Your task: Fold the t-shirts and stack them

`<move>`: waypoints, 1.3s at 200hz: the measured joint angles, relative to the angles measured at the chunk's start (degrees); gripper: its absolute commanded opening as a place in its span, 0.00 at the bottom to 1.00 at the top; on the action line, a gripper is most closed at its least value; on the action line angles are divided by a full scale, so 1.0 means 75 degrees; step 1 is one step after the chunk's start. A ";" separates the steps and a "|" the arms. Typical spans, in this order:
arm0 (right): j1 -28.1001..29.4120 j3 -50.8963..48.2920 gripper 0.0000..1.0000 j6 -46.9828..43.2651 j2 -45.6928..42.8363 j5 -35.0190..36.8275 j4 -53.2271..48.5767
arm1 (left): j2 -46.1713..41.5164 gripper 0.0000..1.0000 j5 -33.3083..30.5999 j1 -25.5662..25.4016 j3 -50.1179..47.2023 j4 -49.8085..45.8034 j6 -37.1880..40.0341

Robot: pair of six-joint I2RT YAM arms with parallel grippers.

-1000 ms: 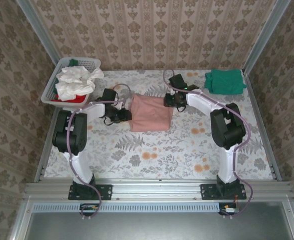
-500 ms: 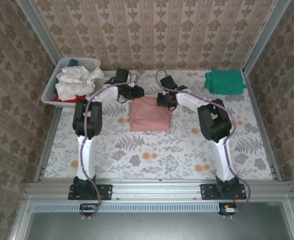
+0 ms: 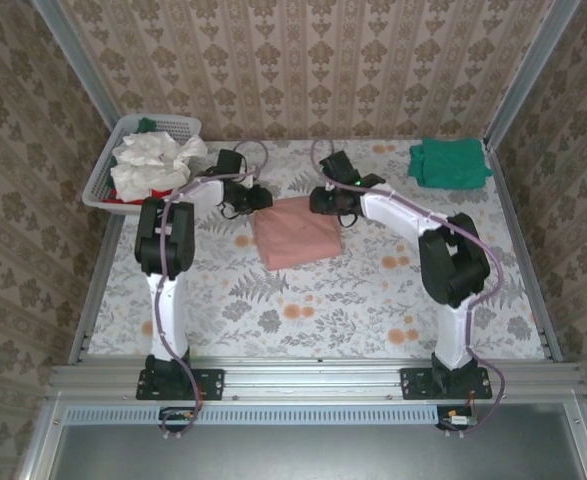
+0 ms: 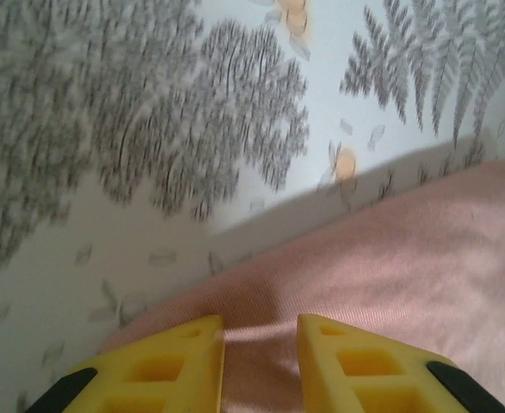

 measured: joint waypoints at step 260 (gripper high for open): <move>-0.0507 -0.3308 0.49 0.0463 -0.1247 -0.0463 0.0542 | -0.3480 0.40 0.0154 -0.1081 -0.3456 0.0775 -0.0175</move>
